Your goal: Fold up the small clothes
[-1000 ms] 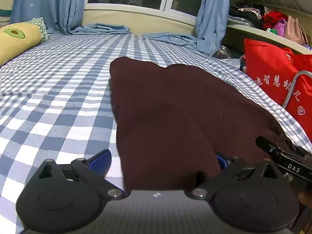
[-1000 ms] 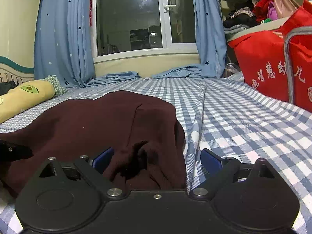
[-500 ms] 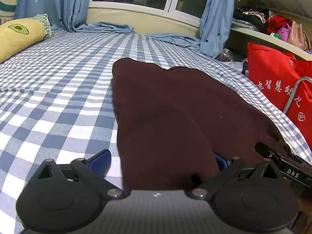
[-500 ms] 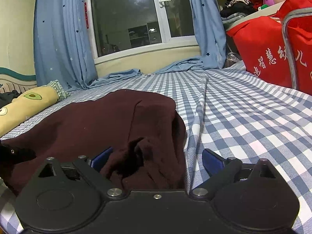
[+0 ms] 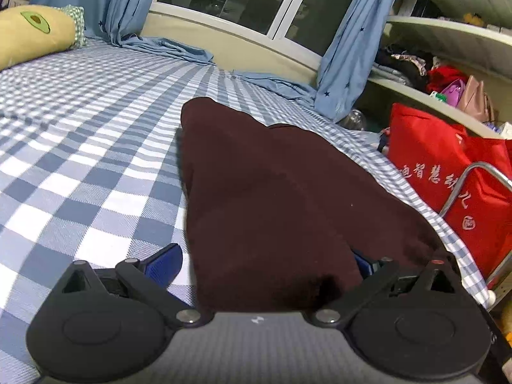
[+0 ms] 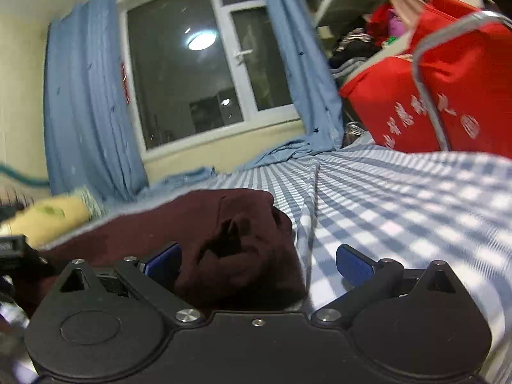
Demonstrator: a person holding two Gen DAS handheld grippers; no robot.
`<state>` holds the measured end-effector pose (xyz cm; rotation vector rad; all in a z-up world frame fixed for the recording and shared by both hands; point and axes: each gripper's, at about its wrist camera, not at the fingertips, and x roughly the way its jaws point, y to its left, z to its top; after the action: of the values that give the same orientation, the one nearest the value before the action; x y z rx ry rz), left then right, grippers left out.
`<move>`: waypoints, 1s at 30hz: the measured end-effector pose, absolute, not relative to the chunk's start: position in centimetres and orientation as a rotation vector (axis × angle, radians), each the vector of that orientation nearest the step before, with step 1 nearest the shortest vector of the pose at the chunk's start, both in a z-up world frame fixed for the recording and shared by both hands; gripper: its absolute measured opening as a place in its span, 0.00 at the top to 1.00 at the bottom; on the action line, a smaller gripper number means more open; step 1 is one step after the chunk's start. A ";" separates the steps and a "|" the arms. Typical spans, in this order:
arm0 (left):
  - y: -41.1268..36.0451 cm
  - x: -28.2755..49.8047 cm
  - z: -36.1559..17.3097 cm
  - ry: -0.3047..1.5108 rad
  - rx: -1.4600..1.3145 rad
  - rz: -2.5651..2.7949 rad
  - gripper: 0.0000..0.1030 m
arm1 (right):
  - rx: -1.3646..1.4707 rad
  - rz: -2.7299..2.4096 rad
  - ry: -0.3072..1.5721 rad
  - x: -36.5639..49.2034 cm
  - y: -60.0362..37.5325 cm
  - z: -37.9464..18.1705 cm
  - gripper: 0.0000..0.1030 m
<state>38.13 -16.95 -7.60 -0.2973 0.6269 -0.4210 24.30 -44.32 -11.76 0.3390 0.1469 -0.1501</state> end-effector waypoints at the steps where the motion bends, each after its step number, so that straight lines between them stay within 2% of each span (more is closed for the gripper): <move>1: -16.9 38.1 -7.7 0.621 -0.299 -0.428 0.00 | 0.360 -0.146 0.138 24.0 -44.3 -12.0 0.01; 9: -17.2 37.9 -7.9 0.600 -0.313 -0.405 0.00 | 0.398 -0.047 0.148 23.6 -45.9 -11.8 0.01; 15: -17.4 38.9 -5.7 0.636 -0.269 -0.417 0.01 | 0.403 0.047 0.198 25.5 -49.1 -10.2 0.00; 22: -18.2 40.0 -3.0 0.586 -0.122 -0.424 0.01 | 0.384 0.124 0.292 30.3 -51.7 -6.9 0.00; 30: -17.5 44.0 -3.5 0.694 -0.130 -0.514 0.00 | 0.372 0.259 0.448 39.1 -53.0 -5.9 0.00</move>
<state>43.99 -17.53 -3.53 -0.1300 0.6944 -0.5140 39.08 -53.00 -5.85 0.3717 0.4481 0.2586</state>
